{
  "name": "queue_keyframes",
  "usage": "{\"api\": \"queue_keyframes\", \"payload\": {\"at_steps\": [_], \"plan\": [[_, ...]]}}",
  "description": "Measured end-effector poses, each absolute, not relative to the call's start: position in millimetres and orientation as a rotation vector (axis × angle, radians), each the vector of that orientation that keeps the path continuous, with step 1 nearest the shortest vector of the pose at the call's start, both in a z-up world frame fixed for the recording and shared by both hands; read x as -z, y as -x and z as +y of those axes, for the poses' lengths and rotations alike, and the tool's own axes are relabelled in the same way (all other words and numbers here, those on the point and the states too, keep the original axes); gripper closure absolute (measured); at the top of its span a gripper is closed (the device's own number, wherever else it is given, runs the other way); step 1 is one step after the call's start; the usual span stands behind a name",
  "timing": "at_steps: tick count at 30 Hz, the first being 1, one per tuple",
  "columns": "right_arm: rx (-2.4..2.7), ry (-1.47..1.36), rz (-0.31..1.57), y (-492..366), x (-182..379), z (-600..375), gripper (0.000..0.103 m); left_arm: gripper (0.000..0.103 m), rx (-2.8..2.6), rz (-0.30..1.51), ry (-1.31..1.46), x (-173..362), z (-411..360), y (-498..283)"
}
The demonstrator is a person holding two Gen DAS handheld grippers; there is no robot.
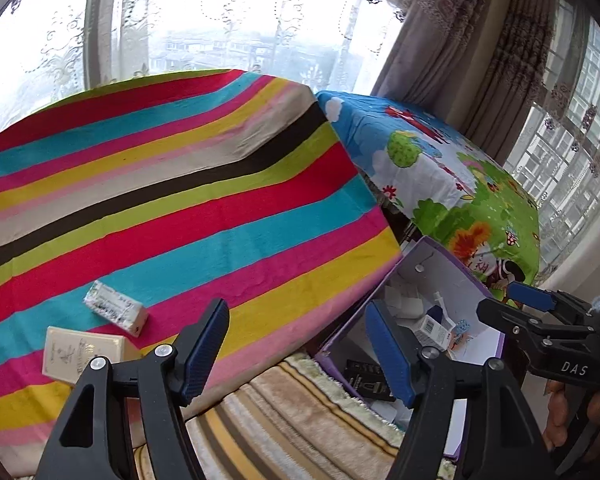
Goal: Organize rigid objects
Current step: 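Withdraw both grippers back to the sofa, then grasp the large cream herbal box with the left gripper while the right grasps a white blister-pack box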
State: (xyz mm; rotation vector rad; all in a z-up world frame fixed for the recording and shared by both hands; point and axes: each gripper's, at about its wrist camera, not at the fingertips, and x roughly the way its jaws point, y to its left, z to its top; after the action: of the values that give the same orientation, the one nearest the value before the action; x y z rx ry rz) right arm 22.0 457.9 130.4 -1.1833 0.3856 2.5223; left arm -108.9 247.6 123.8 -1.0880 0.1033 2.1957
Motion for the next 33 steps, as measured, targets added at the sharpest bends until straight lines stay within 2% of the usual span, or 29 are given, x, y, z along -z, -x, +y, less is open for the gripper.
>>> {"api": "queue_keyframes", "payload": {"at_steps": [3,5,9,12,33], "plan": [[-2.555,1.213,0.354,-15,-132,441,0.017,0.028,-2.236,0.079,1.116,-119,223,118],[-2.575,1.234,0.333,-10,-133,429,0.017,0.019,-2.261,0.063,1.136,-114,207,124],[-2.605,1.281,0.301,-2,-131,409,0.016,0.013,-2.313,0.052,1.185,-103,179,134],[-2.625,1.315,0.283,5,-129,397,0.016,0.000,-2.329,0.072,1.224,-94,164,140],[-2.717,1.529,0.101,74,-109,334,0.016,0.000,-2.349,0.228,1.473,-41,129,180]]}}
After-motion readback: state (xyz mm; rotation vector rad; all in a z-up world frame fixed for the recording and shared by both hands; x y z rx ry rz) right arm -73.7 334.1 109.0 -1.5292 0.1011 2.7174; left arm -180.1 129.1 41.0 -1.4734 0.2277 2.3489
